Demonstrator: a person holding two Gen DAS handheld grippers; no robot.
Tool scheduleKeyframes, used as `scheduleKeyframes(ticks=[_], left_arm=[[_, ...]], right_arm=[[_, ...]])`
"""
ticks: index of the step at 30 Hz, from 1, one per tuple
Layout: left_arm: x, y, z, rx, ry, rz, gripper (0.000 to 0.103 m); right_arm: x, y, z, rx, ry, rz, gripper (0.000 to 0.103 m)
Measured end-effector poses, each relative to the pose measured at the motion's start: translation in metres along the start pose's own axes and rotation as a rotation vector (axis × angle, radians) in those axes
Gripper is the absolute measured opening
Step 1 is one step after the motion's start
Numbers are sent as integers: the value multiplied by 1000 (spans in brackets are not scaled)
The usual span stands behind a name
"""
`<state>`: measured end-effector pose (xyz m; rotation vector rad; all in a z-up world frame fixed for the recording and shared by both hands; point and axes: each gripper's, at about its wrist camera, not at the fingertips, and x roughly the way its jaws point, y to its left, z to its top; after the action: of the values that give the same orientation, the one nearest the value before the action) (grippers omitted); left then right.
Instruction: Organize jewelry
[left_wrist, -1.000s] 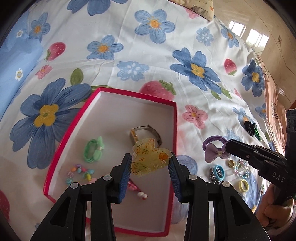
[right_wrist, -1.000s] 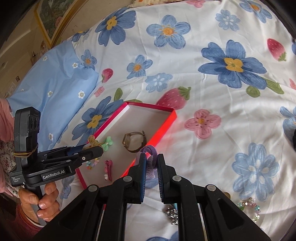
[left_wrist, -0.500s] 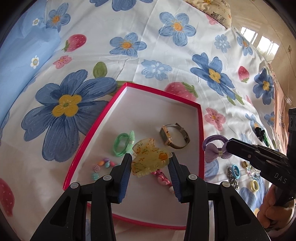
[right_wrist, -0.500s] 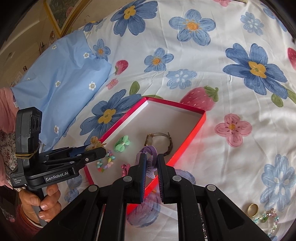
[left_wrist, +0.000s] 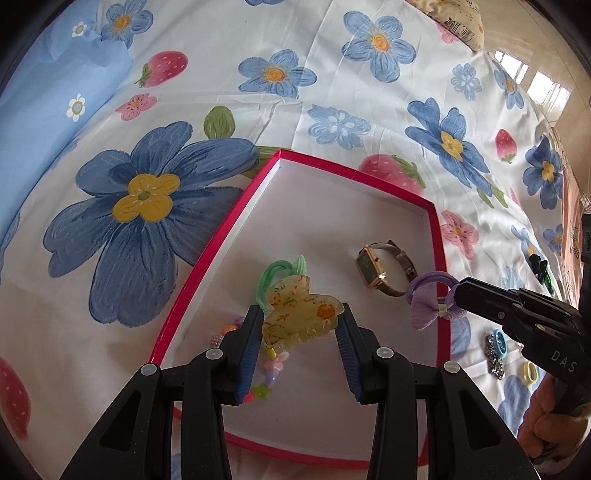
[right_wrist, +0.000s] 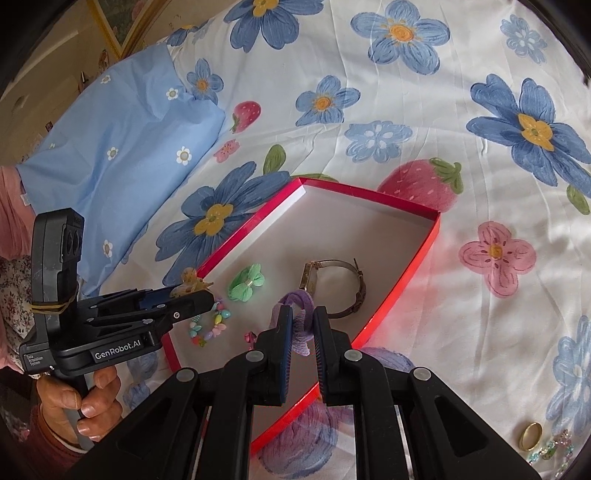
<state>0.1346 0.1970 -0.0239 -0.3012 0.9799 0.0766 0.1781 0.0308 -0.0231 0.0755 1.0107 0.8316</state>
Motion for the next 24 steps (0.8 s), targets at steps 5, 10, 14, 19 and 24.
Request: scheduleKeyframes(ticks=[5,10,14,19,24], left_arm=[[22,1,1,15,31,16,39],[36,0,1,23,47,38,39],[44,1,1,16,61,42,40],[48,2,1,16,62,46,39],[50,1,1,18,65,52,40]], right_arm=[[17,-1,0,-2,31,-10,11],[31,-1,-1,-14,65,-13,11],[41,-3,-3,-16,86,-18,11],[47,-5,-6,-14,102,-11,15],[48,-4,-6,-14,106,-4,16]])
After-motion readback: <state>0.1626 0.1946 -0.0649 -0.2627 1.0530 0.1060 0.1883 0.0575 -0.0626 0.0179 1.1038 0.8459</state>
